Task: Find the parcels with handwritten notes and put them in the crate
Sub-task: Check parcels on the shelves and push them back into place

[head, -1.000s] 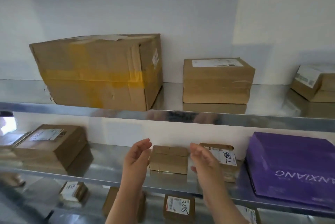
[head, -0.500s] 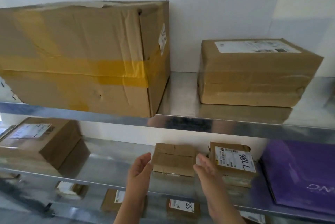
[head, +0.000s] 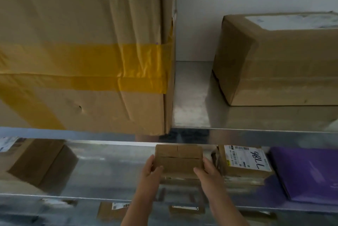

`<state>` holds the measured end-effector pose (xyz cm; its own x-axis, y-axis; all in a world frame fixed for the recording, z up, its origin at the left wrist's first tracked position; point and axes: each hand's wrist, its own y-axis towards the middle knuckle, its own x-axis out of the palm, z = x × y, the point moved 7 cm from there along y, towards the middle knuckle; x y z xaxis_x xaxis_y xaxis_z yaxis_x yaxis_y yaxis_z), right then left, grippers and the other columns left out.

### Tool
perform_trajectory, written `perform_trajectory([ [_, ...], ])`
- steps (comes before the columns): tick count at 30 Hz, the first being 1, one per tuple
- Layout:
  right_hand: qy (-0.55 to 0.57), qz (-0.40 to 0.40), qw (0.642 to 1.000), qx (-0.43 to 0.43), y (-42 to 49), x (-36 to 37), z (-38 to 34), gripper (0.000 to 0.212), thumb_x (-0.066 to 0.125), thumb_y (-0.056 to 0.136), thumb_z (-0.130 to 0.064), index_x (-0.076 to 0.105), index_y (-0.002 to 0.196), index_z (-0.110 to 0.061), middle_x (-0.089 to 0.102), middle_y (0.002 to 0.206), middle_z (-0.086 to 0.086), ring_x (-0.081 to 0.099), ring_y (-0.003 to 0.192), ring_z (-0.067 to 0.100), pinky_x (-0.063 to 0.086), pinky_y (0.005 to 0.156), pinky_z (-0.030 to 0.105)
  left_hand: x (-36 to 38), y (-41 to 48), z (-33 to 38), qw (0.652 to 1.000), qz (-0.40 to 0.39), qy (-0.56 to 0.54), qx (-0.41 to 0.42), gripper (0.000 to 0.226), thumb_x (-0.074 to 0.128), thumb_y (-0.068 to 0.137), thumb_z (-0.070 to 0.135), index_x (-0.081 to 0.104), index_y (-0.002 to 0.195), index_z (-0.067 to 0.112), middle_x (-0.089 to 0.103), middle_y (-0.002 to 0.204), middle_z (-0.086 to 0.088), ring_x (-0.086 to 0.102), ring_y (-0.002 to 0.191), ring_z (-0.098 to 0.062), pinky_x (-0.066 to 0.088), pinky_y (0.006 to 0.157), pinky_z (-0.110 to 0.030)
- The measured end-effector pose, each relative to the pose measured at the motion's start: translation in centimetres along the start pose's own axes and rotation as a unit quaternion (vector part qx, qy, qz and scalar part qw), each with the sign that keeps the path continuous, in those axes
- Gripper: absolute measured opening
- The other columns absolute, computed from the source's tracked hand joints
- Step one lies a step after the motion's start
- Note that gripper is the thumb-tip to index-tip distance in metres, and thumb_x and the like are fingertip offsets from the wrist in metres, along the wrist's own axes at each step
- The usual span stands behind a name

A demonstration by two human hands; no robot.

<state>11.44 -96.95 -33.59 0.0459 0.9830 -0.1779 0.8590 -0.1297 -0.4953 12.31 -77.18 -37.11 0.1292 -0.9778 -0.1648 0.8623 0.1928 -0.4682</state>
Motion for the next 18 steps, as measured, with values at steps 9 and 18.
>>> perform_trajectory([
  [9,0.060,0.038,0.997,0.004,-1.1,-0.4,1.1,0.023,0.055,0.100,-0.019,0.066,0.112,-0.036,0.065,0.115,-0.007,0.060,0.106,0.014,0.046,0.094,0.038,-1.4,-2.5,1.2,0.999,0.028,-0.040,0.015,0.029,0.044,0.105,0.019,0.069,0.112,0.030,0.071,0.108,-0.002,0.066,0.104,-0.020,0.054,0.096,-0.044],
  [18,0.070,0.077,0.992,-0.073,-3.6,-2.1,-1.9,0.014,0.049,0.102,-0.035,0.063,0.102,-0.033,0.065,0.107,-0.004,0.060,0.098,0.014,0.045,0.074,0.032,-2.8,-5.1,4.3,0.991,0.081,-0.106,0.031,0.021,0.039,0.105,0.038,0.054,0.107,0.023,0.052,0.105,0.006,0.052,0.095,-0.013,0.049,0.095,-0.045],
])
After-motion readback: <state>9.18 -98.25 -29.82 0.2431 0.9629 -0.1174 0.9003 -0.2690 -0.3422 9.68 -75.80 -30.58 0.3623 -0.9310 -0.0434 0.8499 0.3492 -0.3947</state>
